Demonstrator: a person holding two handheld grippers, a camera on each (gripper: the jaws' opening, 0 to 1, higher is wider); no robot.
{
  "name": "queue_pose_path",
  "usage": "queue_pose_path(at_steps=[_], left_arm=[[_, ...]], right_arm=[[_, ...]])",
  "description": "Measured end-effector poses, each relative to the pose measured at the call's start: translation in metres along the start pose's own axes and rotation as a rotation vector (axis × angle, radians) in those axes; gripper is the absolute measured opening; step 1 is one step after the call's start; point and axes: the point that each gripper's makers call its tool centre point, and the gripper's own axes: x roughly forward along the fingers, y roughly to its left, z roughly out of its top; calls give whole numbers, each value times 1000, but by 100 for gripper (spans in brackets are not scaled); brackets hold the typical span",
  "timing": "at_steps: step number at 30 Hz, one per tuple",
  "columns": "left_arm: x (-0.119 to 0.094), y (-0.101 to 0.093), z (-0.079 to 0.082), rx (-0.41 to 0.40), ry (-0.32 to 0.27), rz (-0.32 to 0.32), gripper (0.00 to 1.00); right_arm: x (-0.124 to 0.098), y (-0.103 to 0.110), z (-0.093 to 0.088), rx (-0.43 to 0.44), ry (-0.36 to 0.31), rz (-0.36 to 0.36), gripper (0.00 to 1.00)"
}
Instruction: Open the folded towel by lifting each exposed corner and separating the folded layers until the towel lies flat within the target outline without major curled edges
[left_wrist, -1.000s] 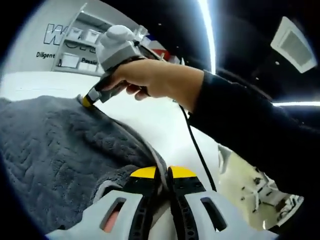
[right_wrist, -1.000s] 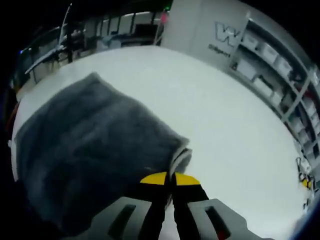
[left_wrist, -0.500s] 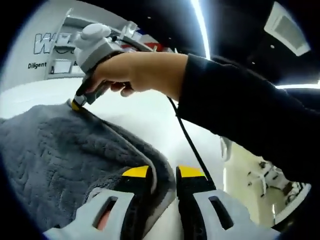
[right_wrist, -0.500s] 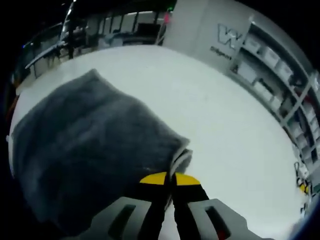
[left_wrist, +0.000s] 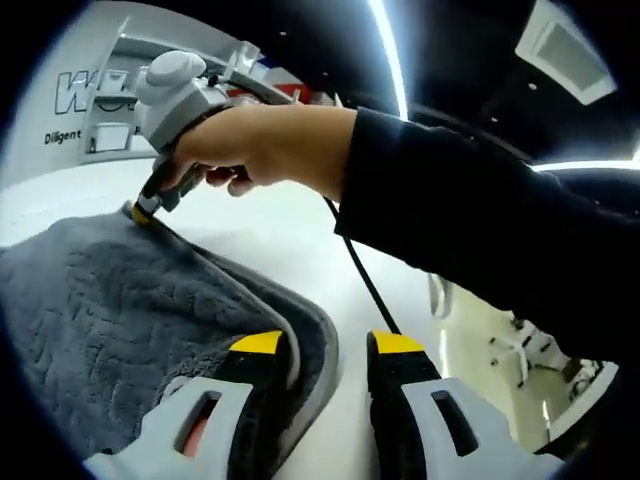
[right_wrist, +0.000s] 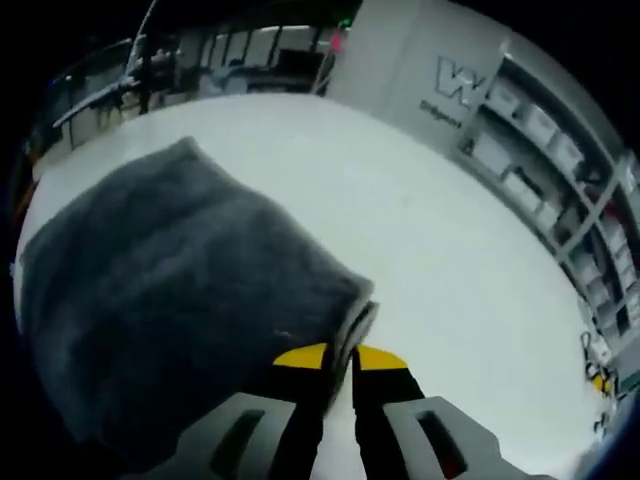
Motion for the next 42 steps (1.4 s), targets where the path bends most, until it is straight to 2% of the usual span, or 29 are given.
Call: queue_pose_path(at_steps=[2, 4, 9, 12, 15, 18, 19, 21, 25, 26, 28, 31, 37, 42], left_arm=[[-3, -2, 2, -8, -8, -10, 31], [-8, -4, 7, -4, -22, -12, 30], [-20, -10, 24, 11, -74, -31, 32], [-27, -12, 31, 67, -98, -21, 34], [-36, -11, 41, 130, -145, 0, 37], [-46, -7, 47, 153, -162, 19, 44], [-51, -4, 50, 171, -173, 25, 48], [-59, 5, 60, 204, -212, 62, 62], [-73, 28, 72, 267, -248, 164, 99], [-76, 35, 73, 279, -239, 187, 99], [-83, 50, 73, 312, -213, 231, 100], [-96, 65, 79, 304, -202, 243, 100], [-130, 79, 104, 294, -269, 267, 100], [-162, 93, 111, 282, -291, 288, 100]], right_arm=[[0, -7, -5, -7, 21, -28, 6], [0, -14, -10, -56, 54, -59, 10], [-2, -21, -4, -45, 25, -84, 17], [-3, -23, -1, -50, 10, -96, 21], [-12, -22, 6, -33, -43, -101, 32], [-22, -19, 8, -24, -69, -101, 42], [-29, -18, 9, -18, -86, -104, 45], [-41, -16, 13, -8, -128, -125, 57], [-58, -20, 20, 20, -200, -194, 100], [-61, -22, 19, 24, -194, -197, 98], [-70, -25, 27, 32, -242, -227, 100], [-86, -21, 30, 67, -282, -232, 100], [-120, -14, 38, 108, -385, -249, 100], [-149, -1, 43, 113, -458, -245, 100]])
